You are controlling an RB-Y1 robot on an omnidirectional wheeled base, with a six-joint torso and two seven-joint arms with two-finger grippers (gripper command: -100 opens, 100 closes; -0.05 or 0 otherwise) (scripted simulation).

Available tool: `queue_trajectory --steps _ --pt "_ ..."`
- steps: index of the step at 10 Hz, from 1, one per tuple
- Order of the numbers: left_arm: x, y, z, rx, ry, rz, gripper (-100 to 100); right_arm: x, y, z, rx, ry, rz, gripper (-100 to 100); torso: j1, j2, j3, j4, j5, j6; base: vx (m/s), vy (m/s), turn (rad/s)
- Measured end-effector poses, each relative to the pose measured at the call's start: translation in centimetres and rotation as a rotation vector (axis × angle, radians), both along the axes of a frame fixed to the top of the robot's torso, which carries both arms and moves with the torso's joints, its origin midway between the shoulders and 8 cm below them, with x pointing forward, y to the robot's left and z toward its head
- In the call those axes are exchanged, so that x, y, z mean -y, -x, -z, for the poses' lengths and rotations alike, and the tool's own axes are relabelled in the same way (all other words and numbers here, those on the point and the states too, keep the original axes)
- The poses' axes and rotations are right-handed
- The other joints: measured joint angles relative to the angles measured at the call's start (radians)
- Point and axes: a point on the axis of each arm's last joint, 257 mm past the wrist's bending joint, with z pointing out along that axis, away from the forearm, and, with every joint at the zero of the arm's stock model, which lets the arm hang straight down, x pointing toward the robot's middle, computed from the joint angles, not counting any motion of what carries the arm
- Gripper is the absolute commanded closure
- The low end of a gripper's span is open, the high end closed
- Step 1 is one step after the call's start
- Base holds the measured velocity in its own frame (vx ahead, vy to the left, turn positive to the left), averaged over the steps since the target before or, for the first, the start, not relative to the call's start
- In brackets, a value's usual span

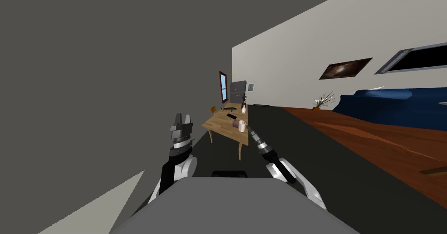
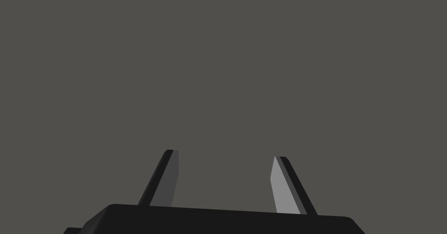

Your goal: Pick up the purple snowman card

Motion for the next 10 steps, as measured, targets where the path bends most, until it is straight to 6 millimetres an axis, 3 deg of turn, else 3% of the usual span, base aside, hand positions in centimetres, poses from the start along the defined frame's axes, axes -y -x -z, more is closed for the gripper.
queue_trajectory --steps 5,10 --pt "0.0 0.0 0.0 0.0 0.0 0.0 0 1.7 -0.7 6.2 -0.079 0.252 -0.035 -100 0.0 -0.001 -0.001 0.0 0.0 0.0 -0.028 0.195 0.056" --pt "0.0 0.0 0.0 0.0 0.0 0.0 0 5.2 -0.1 11.7 -0.159 0.487 -0.061 -100 -0.007 -0.002 -0.001 0.0 -0.001 0.0 -0.008 0.158 0.074"
